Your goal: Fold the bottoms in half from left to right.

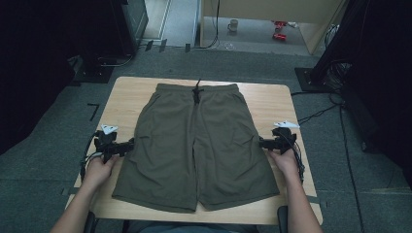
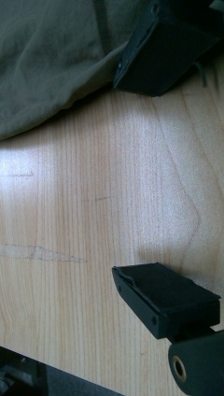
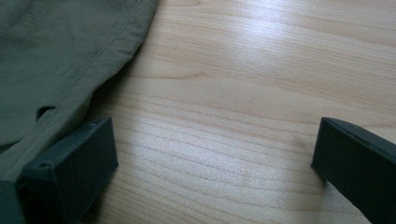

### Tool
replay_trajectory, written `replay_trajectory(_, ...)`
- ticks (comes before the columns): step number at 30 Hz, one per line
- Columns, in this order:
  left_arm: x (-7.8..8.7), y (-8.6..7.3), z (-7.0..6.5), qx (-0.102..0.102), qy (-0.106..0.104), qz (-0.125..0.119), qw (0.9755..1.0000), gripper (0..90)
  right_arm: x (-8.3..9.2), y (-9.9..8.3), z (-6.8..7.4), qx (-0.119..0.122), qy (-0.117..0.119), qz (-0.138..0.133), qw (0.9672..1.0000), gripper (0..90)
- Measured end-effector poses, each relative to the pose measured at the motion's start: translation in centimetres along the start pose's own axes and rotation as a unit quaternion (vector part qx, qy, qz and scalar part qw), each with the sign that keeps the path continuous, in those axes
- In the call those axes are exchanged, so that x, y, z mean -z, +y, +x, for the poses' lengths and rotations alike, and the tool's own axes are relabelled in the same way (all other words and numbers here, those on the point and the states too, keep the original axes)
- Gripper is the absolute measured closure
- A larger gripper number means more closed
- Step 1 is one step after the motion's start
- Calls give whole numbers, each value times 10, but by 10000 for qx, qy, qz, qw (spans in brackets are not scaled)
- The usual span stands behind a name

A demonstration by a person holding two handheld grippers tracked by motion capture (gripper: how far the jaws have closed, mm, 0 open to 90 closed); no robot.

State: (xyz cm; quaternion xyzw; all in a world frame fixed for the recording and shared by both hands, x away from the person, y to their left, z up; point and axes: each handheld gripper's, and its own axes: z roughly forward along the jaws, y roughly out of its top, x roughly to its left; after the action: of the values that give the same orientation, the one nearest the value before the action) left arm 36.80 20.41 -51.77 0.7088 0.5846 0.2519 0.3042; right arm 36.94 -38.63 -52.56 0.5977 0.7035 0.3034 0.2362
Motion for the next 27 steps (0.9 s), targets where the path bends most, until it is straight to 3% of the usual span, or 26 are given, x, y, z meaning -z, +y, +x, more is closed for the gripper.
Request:
replay_trajectory(23,0,0,0,8,-4,-7,10000,100,0,0,1,-48,-46,-1,10000,0)
replay_trajectory(27,1,-1,3,-144,-148,8,9998,100,1,0,1,-23,-19,15,10000,0)
